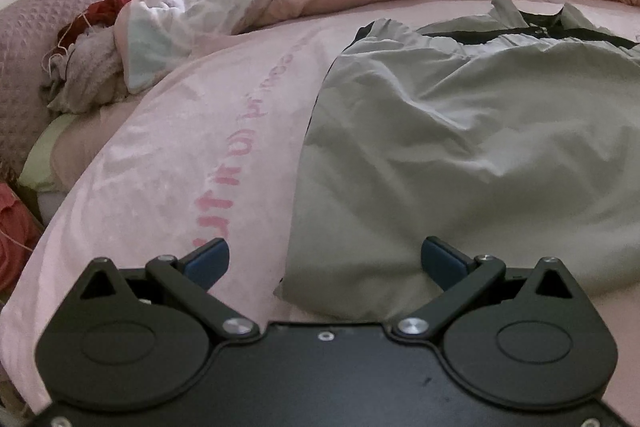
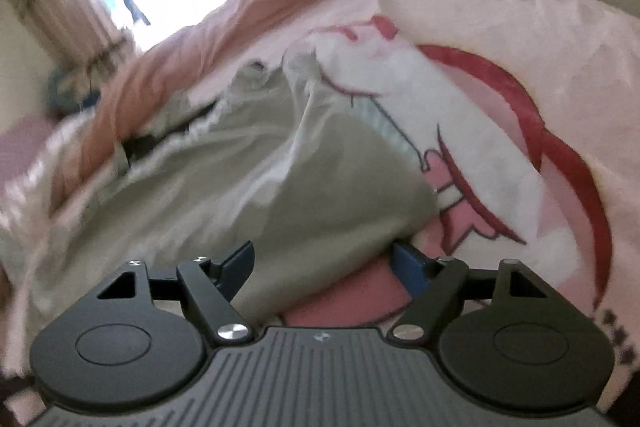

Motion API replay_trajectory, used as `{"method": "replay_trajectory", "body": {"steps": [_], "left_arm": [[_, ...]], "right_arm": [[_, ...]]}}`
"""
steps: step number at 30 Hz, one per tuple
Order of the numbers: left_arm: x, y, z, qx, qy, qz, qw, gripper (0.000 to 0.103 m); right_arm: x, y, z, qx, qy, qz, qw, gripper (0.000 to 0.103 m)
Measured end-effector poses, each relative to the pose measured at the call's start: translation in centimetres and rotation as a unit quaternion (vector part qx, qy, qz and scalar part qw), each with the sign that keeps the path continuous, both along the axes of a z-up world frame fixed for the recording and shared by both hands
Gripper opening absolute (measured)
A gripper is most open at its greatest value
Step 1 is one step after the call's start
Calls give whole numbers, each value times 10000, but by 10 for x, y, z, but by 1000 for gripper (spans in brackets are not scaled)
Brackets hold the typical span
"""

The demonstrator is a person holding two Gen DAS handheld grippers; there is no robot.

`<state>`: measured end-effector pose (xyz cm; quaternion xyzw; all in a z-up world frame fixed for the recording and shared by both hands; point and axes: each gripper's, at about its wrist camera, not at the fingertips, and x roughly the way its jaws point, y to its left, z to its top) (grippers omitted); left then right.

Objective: Fold large clothes
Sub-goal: 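Grasp the garment's side edge with the right gripper, then lift and fold the held side edge over the garment with the right gripper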

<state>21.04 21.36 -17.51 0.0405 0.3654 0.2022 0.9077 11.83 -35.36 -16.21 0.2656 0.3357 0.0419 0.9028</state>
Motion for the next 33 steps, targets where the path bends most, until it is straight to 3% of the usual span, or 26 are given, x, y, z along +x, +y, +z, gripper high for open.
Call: {"method": "replay_trajectory", "body": {"steps": [4, 7, 13, 15, 16, 20, 23, 24, 30, 33], "left_arm": [[2, -1, 0, 37, 8, -23, 10000, 103], [2, 1, -1, -1, -10, -22, 10000, 103], [4, 4, -1, -133, -54, 28, 9999, 103], [5, 4, -1, -150, -66, 50, 9999, 103], [6, 4, -1, -139, -64, 59, 9999, 103], [5, 4, -1, -36, -23, -28, 10000, 103], [6, 8, 0, -112, -29, -54, 9999, 103], [7, 8, 1, -116, -28, -60, 9999, 103], [18, 12, 9, -143, -28, -187, 9997, 103], [21, 17, 12, -337, -113, -291, 9989, 103]], "right_arm": [[17, -15, -4, 325, -98, -166, 9993, 82], [35, -38, -12, 967, -148, -117, 9951, 81], [68, -68, -25, 1864, -77, 706, 9799, 80], [73, -65, -25, 2045, 114, 875, 9749, 36], [73, -64, -24, 2052, 152, 966, 9738, 23], [53, -52, -4, 1616, -307, 1021, 9811, 20], [64, -42, -17, 985, 36, 910, 9910, 19], [65, -45, -22, 1112, 51, 839, 9902, 17], [29, -2, 31, 886, -1029, 922, 9864, 15], [21, 46, 60, 1014, -1454, 1341, 9750, 14]]}}
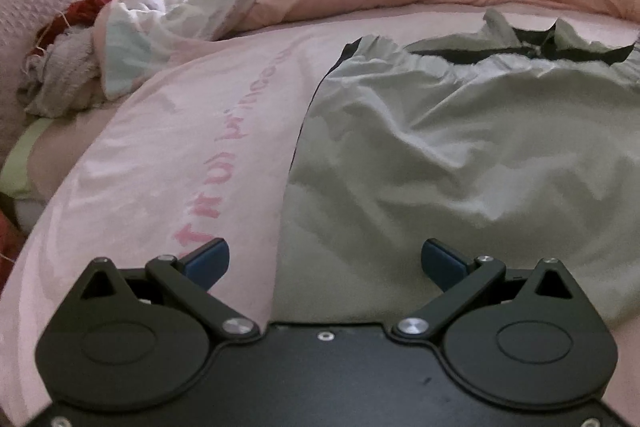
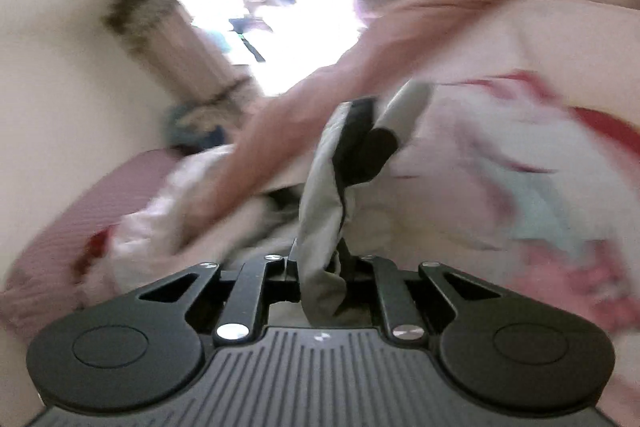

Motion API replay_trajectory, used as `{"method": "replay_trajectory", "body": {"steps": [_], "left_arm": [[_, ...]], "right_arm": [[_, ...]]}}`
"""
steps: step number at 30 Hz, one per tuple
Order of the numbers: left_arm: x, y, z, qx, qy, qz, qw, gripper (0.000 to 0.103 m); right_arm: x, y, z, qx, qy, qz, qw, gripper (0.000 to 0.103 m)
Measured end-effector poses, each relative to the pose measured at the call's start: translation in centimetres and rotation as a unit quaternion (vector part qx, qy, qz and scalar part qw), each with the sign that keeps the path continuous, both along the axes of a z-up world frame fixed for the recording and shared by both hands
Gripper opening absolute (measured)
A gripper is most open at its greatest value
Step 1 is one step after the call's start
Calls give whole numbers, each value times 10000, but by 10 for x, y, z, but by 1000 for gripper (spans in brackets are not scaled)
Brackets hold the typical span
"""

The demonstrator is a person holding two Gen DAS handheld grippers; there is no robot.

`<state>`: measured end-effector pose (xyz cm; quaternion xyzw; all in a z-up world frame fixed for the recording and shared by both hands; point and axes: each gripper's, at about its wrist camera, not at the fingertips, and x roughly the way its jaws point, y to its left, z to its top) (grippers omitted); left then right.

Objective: Fold large clothes
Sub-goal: 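Lift and fold the held side edge over the garment with the right gripper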

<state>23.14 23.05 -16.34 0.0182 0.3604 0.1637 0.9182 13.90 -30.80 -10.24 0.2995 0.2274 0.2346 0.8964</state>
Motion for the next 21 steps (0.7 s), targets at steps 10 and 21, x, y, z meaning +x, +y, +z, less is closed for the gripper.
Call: {"method": "replay_trajectory", "body": {"steps": [10, 21], "left_arm": [[17, 37, 4, -303, -208, -171, 9992, 103], [25, 81, 11, -480, -371, 6, 9982, 103]], "right_arm": [[9, 203, 25, -286, -235, 971, 9946, 14], [1, 305, 19, -336, -80, 1350, 9902, 15]]}}
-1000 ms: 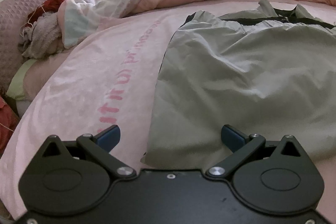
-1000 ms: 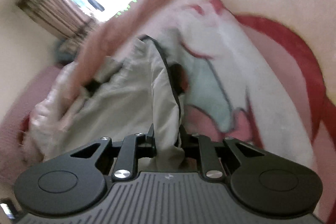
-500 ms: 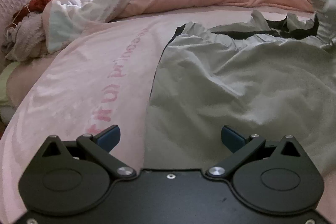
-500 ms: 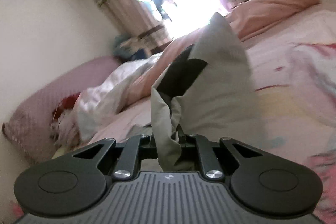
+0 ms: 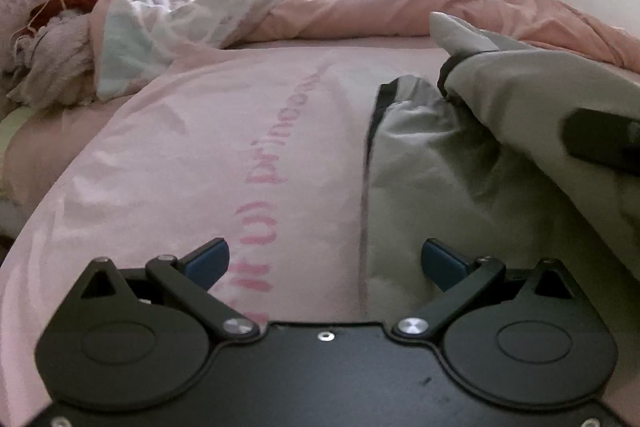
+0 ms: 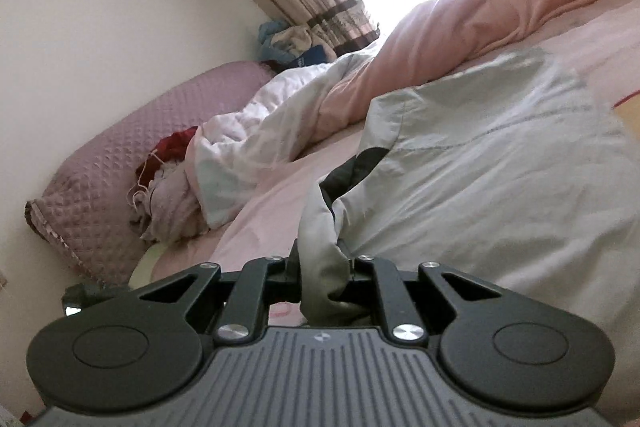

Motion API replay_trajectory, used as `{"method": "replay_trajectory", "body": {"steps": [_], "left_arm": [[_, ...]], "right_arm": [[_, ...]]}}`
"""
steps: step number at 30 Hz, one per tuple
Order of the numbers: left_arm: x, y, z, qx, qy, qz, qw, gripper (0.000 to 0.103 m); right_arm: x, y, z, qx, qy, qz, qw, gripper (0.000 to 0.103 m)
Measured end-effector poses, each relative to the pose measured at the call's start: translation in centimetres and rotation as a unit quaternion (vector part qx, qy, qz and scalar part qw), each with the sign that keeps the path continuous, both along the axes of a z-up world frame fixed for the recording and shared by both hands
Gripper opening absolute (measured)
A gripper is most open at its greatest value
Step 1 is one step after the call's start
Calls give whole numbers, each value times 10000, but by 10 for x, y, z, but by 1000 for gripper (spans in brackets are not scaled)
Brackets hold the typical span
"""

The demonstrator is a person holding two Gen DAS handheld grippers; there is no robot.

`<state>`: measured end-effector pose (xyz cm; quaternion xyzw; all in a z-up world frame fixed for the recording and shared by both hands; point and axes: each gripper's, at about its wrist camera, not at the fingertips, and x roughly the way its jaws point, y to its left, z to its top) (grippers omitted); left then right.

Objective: Fold large clothes
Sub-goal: 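Lift and fold the held side edge over the garment with the right gripper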

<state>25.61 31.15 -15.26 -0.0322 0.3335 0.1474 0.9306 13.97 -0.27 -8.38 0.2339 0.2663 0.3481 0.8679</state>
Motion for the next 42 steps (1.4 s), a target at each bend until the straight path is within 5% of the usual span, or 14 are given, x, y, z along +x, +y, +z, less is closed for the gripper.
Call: {"method": "replay_trajectory", "body": {"steps": [4, 10, 14, 17, 18, 21, 25, 27, 29, 31, 33, 37, 39, 42], "left_arm": [[-11, 18, -5, -86, 49, 182, 9998, 103], [-31, 31, -19, 62, 346, 635, 9974, 103], [-45, 31, -21, -45, 388, 663, 9970, 103], [-57, 24, -12, 60, 380, 663, 9971, 103], [-62, 22, -8, 64, 367, 653, 9972, 103], [-77, 15, 6, 21, 240, 619, 9978, 103], [-93, -1, 42, -37, -156, 522, 9985, 103], [-94, -10, 60, -149, -462, 387, 9981, 103], [-91, -22, 76, -321, -745, 158, 9966, 103], [-83, -37, 82, -309, -880, -82, 9956, 103], [-64, -50, 71, -259, -697, -199, 9970, 103], [-30, -67, 12, 183, 487, -95, 9986, 103], [-43, -65, 0, -15, 353, -81, 9993, 103], [-63, -54, -4, -527, 290, -27, 9982, 103]], "right_arm": [[-11, 21, 0, -173, -69, 197, 9996, 14], [-29, 53, -52, -1242, -196, -210, 9918, 19], [-38, 61, -37, -1374, -310, -15, 9900, 52], [-43, 43, -18, -888, -112, 263, 9956, 53], [-46, 35, -11, -701, -143, 363, 9968, 53], [-53, 3, 13, -504, -401, 312, 9974, 28], [-51, -55, 26, -744, -491, -467, 9949, 23], [-40, -78, 15, -1031, -204, -765, 9915, 22], [-31, -91, -11, -1341, 86, -773, 9879, 0], [-33, -98, -38, -1449, 44, -712, 9869, 0], [-38, -100, -50, -1453, 72, -708, 9868, 0], [-33, -109, -42, -1442, 266, -605, 9873, 0], [-38, -119, -26, -1269, 548, -620, 9885, 0], [-59, -105, -6, -2049, -18, -740, 9760, 1]]}}
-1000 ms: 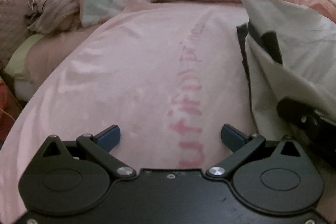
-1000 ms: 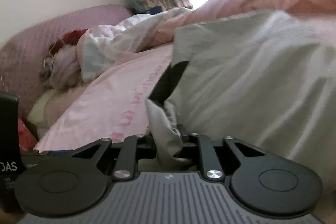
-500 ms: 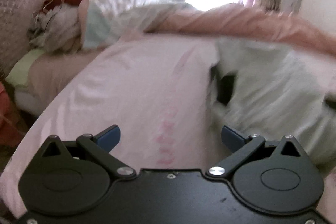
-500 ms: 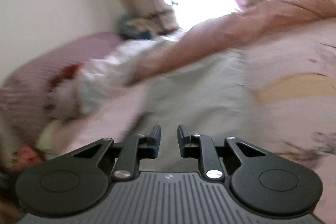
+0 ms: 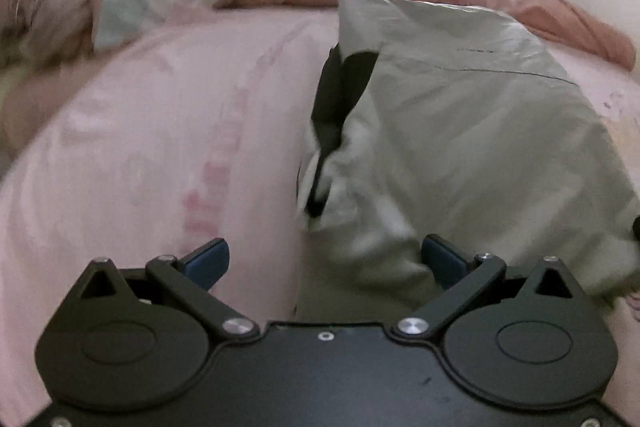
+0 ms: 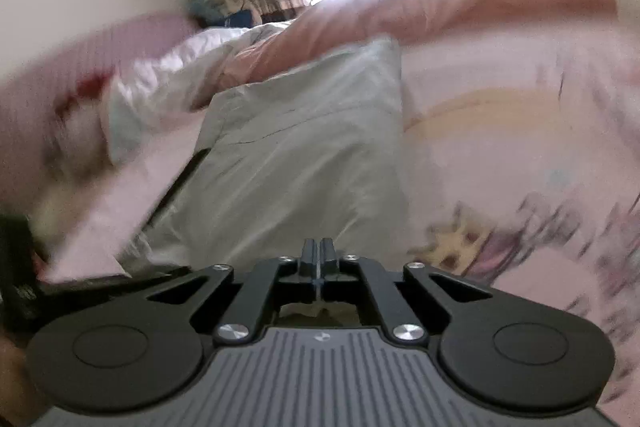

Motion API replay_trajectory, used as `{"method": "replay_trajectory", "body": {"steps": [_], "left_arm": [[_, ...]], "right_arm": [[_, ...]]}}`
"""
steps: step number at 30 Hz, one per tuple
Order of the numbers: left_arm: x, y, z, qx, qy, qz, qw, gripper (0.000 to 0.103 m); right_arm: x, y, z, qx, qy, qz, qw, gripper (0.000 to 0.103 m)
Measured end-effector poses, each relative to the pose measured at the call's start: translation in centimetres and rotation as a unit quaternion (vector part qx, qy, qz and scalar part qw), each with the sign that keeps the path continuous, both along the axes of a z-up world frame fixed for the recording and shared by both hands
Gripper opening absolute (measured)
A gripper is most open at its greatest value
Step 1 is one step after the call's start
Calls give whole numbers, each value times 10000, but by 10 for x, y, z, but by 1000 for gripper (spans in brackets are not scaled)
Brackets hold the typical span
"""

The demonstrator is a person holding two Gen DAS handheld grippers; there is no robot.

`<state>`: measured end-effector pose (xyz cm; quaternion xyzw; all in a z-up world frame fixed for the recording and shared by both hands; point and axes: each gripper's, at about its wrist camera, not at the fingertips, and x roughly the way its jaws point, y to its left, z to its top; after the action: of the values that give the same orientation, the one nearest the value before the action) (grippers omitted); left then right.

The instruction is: Fold large clothes

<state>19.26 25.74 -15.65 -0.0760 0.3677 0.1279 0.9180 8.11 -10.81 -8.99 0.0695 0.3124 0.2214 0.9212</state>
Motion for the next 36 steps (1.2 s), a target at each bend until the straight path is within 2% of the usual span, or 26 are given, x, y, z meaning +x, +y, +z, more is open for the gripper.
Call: {"method": "replay_trajectory", "body": {"steps": [1, 4, 7, 12, 14, 16, 17, 19, 20, 21, 22, 24, 26, 28, 29, 32, 36], "left_arm": [[-5, 0, -2, -50, 13, -13, 10000, 103], [-8, -5, -9, -20, 87, -61, 9999, 103], [-8, -4, -8, 49, 134, -79, 9999, 103], [-11, 6, -9, -84, 160, -126, 9998, 103], [-3, 2, 3, 131, 208, -152, 9996, 103], [-4, -7, 27, 498, -122, -206, 9985, 103], [-4, -10, 39, 519, -329, -287, 9977, 103], [-1, -14, 58, 518, -698, -458, 9952, 103], [5, -15, 60, 623, -704, -462, 9945, 103], [15, -16, 57, 780, -441, -371, 9953, 103], [23, -17, 50, 927, -166, -288, 9951, 103], [32, -13, 26, 1084, 259, -244, 9935, 103], [28, -6, 5, 848, 411, -270, 9952, 103], [17, 3, -6, 387, 339, -154, 9986, 103], [12, 6, -9, 273, 290, -111, 9991, 103], [7, 10, -14, 83, 196, -39, 9998, 103], [5, 8, -16, 90, 148, -18, 9998, 103]], "right_arm": [[0, 8, -6, -281, 16, -28, 9996, 0], [7, 11, -37, -615, -97, -132, 9980, 0], [6, 13, -43, -646, -197, -191, 9975, 0], [7, -7, -37, -134, 51, -138, 9998, 0], [5, -9, -20, -52, 163, -212, 9996, 0], [1, -5, -4, -96, 34, -236, 9997, 1], [0, -1, 3, -132, -52, -214, 9997, 1], [8, 3, -3, -322, 113, -325, 9989, 1], [13, 2, -16, -426, 241, -414, 9979, 0], [14, -1, -29, -368, 194, -422, 9982, 0], [7, -7, -38, -223, -62, -421, 9988, 0], [-4, -7, -41, -349, -361, -422, 9978, 0], [-2, -5, -39, -422, -307, -413, 9978, 0], [-1, -8, -43, -255, -282, -453, 9982, 0], [-2, -10, -46, -193, -326, -460, 9982, 0], [-3, -9, -48, -219, -361, -471, 9980, 0], [-1, -14, -51, -44, -331, -457, 9984, 0]]}}
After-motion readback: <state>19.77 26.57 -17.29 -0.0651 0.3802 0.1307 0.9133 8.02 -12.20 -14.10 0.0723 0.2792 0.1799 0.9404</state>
